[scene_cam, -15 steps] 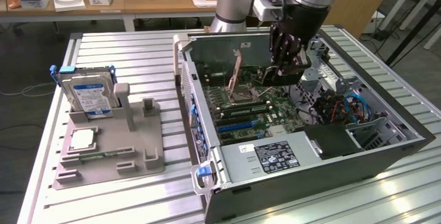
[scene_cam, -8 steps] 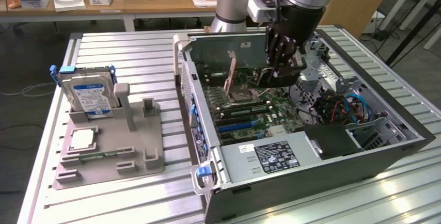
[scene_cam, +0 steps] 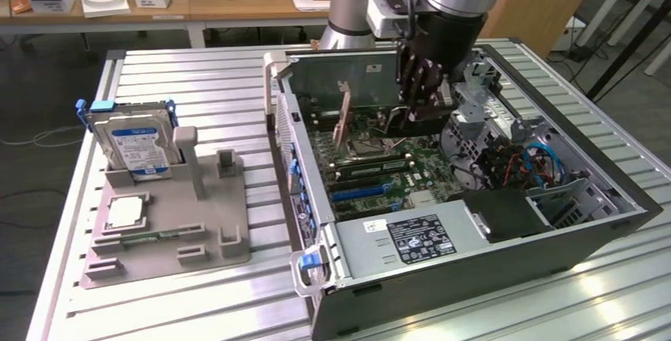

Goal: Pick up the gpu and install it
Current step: 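Pick up the gpu and move the gpu toward the slot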

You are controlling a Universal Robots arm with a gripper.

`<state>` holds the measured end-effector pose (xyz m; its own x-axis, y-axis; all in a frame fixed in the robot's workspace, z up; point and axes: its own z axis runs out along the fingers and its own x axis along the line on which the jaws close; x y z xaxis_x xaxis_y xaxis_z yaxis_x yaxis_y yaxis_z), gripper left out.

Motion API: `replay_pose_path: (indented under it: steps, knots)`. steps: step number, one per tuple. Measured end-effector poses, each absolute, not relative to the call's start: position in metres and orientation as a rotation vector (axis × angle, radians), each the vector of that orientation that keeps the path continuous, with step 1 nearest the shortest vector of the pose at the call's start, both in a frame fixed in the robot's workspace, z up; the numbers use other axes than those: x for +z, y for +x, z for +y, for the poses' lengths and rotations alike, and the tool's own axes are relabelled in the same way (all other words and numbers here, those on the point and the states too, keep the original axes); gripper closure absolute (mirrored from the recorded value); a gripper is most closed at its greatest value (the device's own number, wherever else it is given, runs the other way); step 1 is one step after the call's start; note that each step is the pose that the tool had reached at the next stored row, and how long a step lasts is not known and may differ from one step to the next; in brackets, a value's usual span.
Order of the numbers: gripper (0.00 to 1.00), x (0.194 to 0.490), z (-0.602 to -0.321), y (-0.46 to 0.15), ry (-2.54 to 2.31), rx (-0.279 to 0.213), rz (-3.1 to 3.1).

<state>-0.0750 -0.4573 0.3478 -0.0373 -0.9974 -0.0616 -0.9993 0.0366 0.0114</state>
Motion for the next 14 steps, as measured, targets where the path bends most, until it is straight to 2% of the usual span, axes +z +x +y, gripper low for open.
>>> replay_pose_path:
  steps: [14]
  knots:
    - [0.73, 0.331, -0.461, -0.081, -2.157, 0.079, 2.232]
